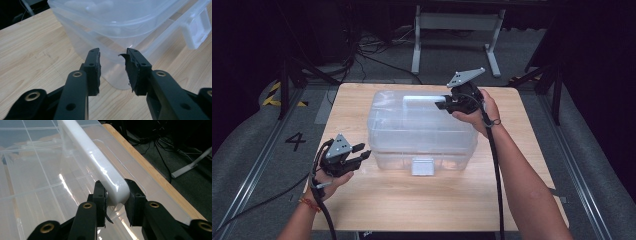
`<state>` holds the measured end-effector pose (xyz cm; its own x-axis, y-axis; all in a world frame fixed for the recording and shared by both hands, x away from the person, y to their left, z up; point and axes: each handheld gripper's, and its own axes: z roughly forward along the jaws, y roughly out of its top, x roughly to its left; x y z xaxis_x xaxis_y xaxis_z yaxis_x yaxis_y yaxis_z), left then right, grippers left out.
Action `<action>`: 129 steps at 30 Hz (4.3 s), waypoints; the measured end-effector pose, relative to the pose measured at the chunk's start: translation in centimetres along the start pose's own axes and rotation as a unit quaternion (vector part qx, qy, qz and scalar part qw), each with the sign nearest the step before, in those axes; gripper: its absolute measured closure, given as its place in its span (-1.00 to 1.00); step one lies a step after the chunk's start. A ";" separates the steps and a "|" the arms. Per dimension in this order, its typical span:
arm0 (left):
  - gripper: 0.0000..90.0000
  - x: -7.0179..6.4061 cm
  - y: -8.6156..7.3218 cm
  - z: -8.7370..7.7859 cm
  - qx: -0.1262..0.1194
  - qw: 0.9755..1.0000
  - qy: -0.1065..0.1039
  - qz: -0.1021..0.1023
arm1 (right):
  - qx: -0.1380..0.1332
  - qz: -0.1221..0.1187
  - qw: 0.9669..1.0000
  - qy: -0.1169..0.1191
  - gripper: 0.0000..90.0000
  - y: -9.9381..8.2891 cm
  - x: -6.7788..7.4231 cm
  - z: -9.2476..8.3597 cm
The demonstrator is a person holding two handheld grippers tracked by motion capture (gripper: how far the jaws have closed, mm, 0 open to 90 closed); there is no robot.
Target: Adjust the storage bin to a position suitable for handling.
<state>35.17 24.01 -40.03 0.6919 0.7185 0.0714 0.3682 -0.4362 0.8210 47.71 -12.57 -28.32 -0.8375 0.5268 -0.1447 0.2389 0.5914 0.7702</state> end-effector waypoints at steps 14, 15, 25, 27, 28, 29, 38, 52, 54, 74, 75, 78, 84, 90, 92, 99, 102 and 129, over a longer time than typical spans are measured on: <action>0.89 -0.2 0.8 0.4 -0.020 1.000 -0.010 -0.006 | -0.006 -0.007 1.000 -0.007 0.60 0.1 -0.1 -0.1; 0.92 -0.2 0.8 0.4 -0.020 1.000 -0.010 -0.006 | -0.007 -0.007 1.000 -0.007 0.60 0.1 -0.1 -0.1; 1.00 0.0 1.1 0.2 -0.021 1.000 -0.008 -0.003 | -0.012 -0.002 1.000 -0.017 0.52 0.1 -0.1 -0.3; 1.00 0.0 1.1 0.2 -0.020 1.000 -0.007 -0.001 | -0.013 -0.001 1.000 -0.019 0.48 0.1 -0.1 -0.3; 1.00 -0.1 1.1 0.2 -0.021 1.000 -0.007 0.000 | -0.018 0.001 1.000 -0.025 0.38 0.0 -0.1 -0.4; 0.99 -0.1 1.1 0.2 -0.022 1.000 -0.007 0.002 | -0.020 0.002 0.999 -0.031 0.31 0.0 -0.1 -0.5; 1.00 0.1 1.4 -0.2 -0.021 1.000 -0.004 0.009 | -0.044 0.006 0.997 -0.065 0.00 -0.1 0.1 -2.2; 0.99 0.4 2.4 -0.8 -0.016 1.000 0.003 0.020 | -0.086 0.023 0.992 -0.093 -0.07 -3.1 -0.1 -6.7; 0.99 0.5 2.6 -0.9 -0.015 1.000 0.003 0.020 | -0.093 0.026 0.990 -0.098 -0.07 -3.7 -0.1 -7.5; 0.98 1.1 4.4 -1.5 -0.026 0.999 0.011 0.020 | -0.081 0.021 0.989 -0.120 -0.12 -11.6 0.8 -10.6; 0.98 1.1 4.5 -1.5 -0.026 0.999 0.012 0.022 | -0.079 0.021 0.989 -0.120 -0.12 -11.8 0.8 -10.5; 0.98 1.2 4.6 -1.5 -0.029 0.999 0.012 0.020 | -0.073 0.023 0.990 -0.119 -0.12 -12.5 0.8 -10.0; 0.97 1.3 5.0 -1.6 -0.030 0.999 0.015 0.021 | -0.060 0.023 0.992 -0.112 -0.13 -13.6 0.7 -8.9; 0.97 1.5 5.3 -1.7 -0.035 0.999 0.015 0.019 | -0.059 0.019 0.993 -0.098 -0.09 -14.1 1.0 -7.3; 0.97 1.5 5.3 -1.7 -0.035 0.999 0.015 0.020 | -0.061 0.017 0.993 -0.099 -0.09 -14.1 0.9 -7.1; 0.96 1.5 5.3 -1.6 -0.037 0.999 0.014 0.019 | -0.091 0.027 0.990 -0.105 -0.06 -13.6 0.9 -6.1; 0.95 1.6 5.3 -1.6 -0.040 0.999 0.012 0.019 | -0.093 0.030 0.989 -0.106 -0.02 -13.5 0.9 -5.7; 0.74 1.1 2.7 -0.9 -0.031 0.999 0.010 0.012 | -0.153 0.039 0.977 -0.142 0.26 -11.7 0.6 -5.8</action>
<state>36.37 24.04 -37.24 0.6869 0.7195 0.1029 0.3123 -0.4200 0.8521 41.57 -22.72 -33.86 -0.6420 0.7369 -0.2118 0.1013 0.3553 0.9292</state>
